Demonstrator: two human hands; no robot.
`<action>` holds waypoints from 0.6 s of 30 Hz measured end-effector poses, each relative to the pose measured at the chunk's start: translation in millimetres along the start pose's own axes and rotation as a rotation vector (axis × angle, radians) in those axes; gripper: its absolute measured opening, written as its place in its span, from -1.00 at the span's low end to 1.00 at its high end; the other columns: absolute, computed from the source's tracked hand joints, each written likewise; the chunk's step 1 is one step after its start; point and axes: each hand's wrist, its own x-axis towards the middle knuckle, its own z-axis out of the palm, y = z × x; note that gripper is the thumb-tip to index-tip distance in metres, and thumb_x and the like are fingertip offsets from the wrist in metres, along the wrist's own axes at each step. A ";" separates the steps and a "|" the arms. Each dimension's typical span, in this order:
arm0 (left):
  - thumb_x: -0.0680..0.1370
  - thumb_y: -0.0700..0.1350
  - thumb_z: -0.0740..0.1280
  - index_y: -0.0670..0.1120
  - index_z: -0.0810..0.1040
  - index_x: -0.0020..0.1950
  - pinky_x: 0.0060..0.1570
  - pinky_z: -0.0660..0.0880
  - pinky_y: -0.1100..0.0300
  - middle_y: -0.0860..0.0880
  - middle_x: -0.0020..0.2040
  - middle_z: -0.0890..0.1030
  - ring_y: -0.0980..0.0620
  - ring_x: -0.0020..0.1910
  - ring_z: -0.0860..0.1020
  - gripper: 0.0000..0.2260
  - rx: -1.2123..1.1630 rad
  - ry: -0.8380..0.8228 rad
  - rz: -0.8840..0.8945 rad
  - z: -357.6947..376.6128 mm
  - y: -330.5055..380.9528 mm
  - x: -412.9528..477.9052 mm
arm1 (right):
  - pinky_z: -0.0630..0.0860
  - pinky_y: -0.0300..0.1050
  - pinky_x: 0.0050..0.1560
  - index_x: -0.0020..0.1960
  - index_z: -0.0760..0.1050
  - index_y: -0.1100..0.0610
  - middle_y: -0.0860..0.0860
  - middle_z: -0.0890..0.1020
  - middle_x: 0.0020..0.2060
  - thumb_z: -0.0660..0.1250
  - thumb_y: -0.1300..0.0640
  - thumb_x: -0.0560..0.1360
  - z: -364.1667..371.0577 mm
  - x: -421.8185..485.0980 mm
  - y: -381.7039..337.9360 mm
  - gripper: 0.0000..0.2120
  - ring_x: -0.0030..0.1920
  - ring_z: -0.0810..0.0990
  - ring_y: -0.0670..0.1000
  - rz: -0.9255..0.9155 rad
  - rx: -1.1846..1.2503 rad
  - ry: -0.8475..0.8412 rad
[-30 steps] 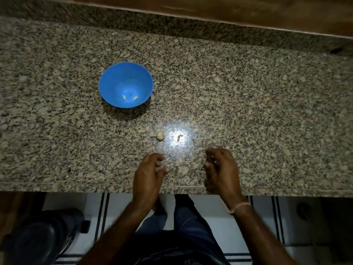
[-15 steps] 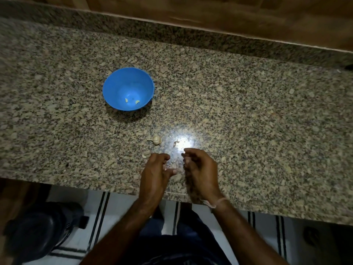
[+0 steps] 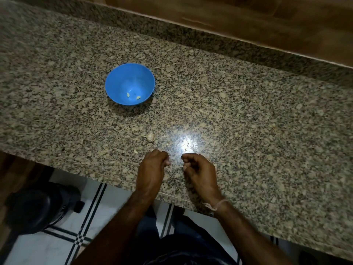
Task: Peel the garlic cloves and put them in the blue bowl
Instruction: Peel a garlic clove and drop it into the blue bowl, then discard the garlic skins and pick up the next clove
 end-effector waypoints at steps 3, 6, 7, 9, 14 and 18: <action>0.50 -0.36 0.45 -0.05 0.53 -0.19 -0.27 0.47 -0.01 0.02 -0.22 0.51 -0.05 -0.17 0.47 -0.76 0.047 -0.005 -0.020 2.9 1.9 2.5 | 0.63 -0.20 0.16 0.27 0.65 0.13 -0.06 0.66 0.13 0.37 0.35 0.61 -1.9 3.8 -2.2 -0.72 0.10 0.65 -0.18 -0.054 -0.066 -0.052; 0.53 -0.36 0.38 -0.06 0.53 -0.20 -0.25 0.46 0.06 0.01 -0.22 0.53 -0.03 -0.19 0.49 -0.78 -0.037 0.032 -0.107 1.7 2.3 -1.2 | 0.57 -0.32 0.11 0.30 0.61 0.12 -0.09 0.57 0.07 0.40 0.41 0.54 1.1 4.4 -3.2 -0.62 0.04 0.59 -0.20 -0.104 -0.216 -0.089; 0.56 -0.35 0.34 -0.05 0.53 -0.20 -0.25 0.46 0.12 0.02 -0.22 0.54 0.00 -0.20 0.51 -0.77 -0.098 0.062 -0.141 -1.1 2.4 -4.1 | 0.54 -0.35 0.07 0.30 0.60 0.11 -0.08 0.55 0.05 0.40 0.42 0.53 5.2 3.5 -5.4 -0.60 0.01 0.57 -0.19 -0.128 -0.262 -0.102; 0.63 -0.31 0.29 -0.01 0.51 -0.21 -0.31 0.39 0.31 0.05 -0.25 0.55 0.13 -0.24 0.53 -0.72 -0.206 0.138 -0.202 -9.8 4.3 -11.3 | 0.54 -0.26 0.05 0.30 0.57 0.09 -0.08 0.51 0.04 0.38 0.42 0.52 18.4 4.8 -14.1 -0.58 -0.02 0.53 -0.14 -0.189 -0.336 -0.138; 0.62 -0.33 0.33 -0.05 0.56 -0.22 -0.37 0.36 0.47 0.11 -0.31 0.58 0.24 -0.29 0.55 -0.73 -0.344 0.232 -0.330 -22.9 13.0 -19.9 | 0.61 0.15 0.04 0.20 0.52 0.10 0.02 0.49 0.08 0.28 0.38 0.54 45.7 37.1 -34.3 -0.70 0.00 0.53 0.03 -0.200 -0.291 -0.182; 0.59 -0.29 0.38 0.00 0.60 -0.18 -0.33 0.39 0.43 0.12 -0.26 0.62 0.22 -0.26 0.57 -0.77 -0.411 0.262 -0.412 -23.7 8.9 -19.7 | 0.48 -0.44 0.09 0.35 0.47 0.10 0.04 0.44 0.24 0.32 0.46 0.55 31.2 55.2 -39.7 -0.55 0.12 0.44 -0.04 -0.239 -0.311 -0.165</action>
